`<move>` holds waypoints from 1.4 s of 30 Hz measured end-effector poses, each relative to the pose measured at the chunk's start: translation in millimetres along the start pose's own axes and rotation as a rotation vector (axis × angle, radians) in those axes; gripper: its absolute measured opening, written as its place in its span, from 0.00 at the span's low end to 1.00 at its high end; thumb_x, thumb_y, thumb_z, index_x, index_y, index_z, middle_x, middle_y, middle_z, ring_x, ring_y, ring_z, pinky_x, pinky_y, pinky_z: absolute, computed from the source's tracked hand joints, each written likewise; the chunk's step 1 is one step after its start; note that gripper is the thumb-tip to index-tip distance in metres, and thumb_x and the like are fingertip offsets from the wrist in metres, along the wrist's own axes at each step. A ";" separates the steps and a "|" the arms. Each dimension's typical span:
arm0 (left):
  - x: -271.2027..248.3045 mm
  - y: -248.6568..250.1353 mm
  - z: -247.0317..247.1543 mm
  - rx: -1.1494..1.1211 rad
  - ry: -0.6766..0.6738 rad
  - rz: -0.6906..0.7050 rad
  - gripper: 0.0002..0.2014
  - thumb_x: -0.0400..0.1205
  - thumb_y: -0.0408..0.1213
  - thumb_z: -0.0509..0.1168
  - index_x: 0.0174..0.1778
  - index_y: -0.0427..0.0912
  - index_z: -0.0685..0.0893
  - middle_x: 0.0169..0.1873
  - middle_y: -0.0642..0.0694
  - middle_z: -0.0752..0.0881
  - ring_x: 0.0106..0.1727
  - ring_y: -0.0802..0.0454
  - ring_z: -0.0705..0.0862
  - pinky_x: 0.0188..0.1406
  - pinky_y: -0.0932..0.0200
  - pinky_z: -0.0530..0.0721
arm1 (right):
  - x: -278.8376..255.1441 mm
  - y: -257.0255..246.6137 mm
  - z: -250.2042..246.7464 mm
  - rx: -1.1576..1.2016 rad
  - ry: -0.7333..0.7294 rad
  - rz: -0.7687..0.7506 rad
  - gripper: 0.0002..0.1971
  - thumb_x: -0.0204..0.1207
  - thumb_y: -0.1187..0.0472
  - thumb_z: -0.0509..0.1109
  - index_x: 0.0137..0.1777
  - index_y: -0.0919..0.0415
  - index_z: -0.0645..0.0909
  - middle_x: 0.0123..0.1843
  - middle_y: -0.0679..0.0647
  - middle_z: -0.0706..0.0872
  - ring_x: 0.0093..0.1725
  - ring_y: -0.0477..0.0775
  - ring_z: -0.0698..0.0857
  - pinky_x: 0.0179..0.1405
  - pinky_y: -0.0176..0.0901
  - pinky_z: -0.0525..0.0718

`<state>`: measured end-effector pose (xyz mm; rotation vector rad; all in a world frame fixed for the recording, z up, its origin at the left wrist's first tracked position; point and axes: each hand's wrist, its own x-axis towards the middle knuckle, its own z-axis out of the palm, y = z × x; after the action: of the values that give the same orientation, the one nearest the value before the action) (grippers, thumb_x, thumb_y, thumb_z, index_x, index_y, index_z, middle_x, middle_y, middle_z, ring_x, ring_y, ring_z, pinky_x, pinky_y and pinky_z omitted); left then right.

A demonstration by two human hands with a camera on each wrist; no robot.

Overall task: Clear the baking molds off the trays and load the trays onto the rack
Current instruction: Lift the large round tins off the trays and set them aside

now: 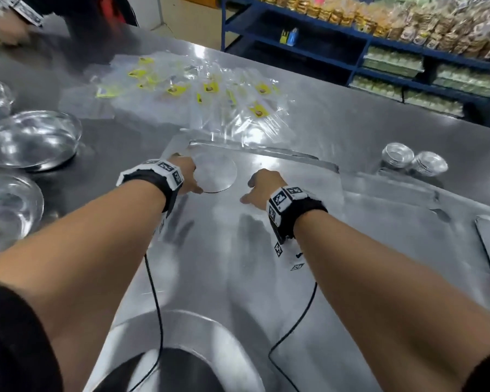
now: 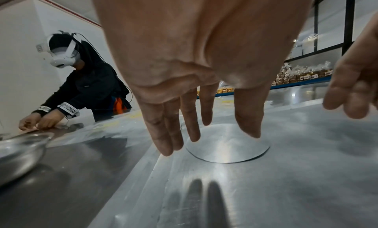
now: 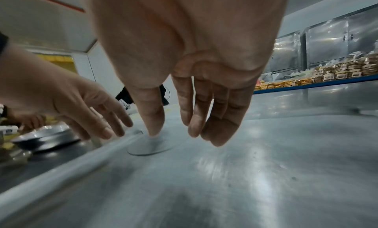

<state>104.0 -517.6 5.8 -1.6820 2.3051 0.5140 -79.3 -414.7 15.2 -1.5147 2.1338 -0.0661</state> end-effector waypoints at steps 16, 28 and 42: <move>65.8 -0.5 7.3 -0.020 -0.032 -0.174 0.60 0.49 0.64 0.84 0.72 0.37 0.67 0.60 0.39 0.74 0.68 0.36 0.76 0.60 0.42 0.80 | 88.0 -6.8 44.8 -0.063 0.065 0.045 0.49 0.58 0.33 0.80 0.77 0.49 0.67 0.68 0.58 0.69 0.71 0.64 0.67 0.62 0.56 0.75; 19.9 31.4 -13.1 -0.352 0.290 0.063 0.33 0.61 0.52 0.84 0.54 0.39 0.81 0.54 0.39 0.82 0.56 0.38 0.82 0.55 0.46 0.83 | 43.1 8.1 8.4 0.616 0.381 0.150 0.09 0.71 0.59 0.78 0.42 0.60 0.81 0.45 0.59 0.88 0.47 0.59 0.87 0.44 0.44 0.83; -164.5 169.3 -39.3 -0.446 0.431 0.157 0.29 0.61 0.53 0.83 0.53 0.45 0.84 0.48 0.45 0.86 0.48 0.46 0.82 0.44 0.55 0.82 | -153.8 112.0 -97.9 0.767 0.446 0.112 0.12 0.65 0.66 0.82 0.47 0.64 0.83 0.41 0.56 0.85 0.40 0.62 0.92 0.35 0.59 0.92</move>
<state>-5.9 -344.9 129.7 -1.9762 2.8061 0.8175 -182.0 -260.1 121.7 -0.9690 2.1188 -1.1316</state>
